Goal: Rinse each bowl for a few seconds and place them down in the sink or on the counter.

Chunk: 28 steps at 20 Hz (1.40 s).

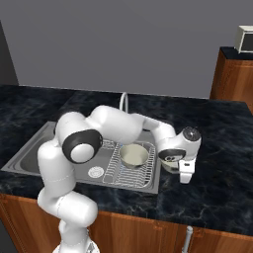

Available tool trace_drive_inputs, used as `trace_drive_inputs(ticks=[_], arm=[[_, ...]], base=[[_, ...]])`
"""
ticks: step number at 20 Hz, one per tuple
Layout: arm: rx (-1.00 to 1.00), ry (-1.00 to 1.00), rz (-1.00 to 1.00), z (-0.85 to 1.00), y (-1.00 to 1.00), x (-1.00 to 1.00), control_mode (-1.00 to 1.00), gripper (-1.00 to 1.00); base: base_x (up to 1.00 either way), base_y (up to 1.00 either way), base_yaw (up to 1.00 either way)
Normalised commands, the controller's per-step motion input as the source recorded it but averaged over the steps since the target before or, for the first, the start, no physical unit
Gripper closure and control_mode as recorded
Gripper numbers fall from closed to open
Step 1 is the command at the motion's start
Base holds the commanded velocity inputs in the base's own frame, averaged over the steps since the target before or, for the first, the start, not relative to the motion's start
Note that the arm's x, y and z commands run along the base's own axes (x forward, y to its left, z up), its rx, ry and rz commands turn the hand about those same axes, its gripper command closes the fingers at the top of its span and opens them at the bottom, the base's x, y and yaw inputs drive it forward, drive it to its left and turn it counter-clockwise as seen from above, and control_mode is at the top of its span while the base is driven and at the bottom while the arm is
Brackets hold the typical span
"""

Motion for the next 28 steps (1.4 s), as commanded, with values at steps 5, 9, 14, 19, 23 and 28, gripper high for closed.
trace_drive_inputs(ticks=[5, 9, 14, 19, 23, 28], arm=[[0.0, 0.0, 0.0, 0.5, 0.0, -0.1, -1.0, -1.0], [0.0, -0.06, 0.0, 0.7, 0.04, -0.33, -1.0, -1.0], [-0.04, -0.16, 0.03, 0.83, 0.15, -0.51, -1.0, -1.0], [-0.08, -0.17, 0.07, 0.98, 0.29, -0.42, -1.0, -1.0], [-0.11, -0.1, 0.09, 1.0, 0.56, -0.28, -1.0, -1.0], [-0.13, -0.01, 0.08, 1.0, 0.65, -0.32, -1.0, -1.0]], base=[[0.0, 0.0, 0.0], [0.0, 0.0, 0.0], [0.0, 0.0, 0.0], [0.0, 0.0, 0.0], [0.0, 0.0, 0.0], [0.0, 0.0, 0.0]])
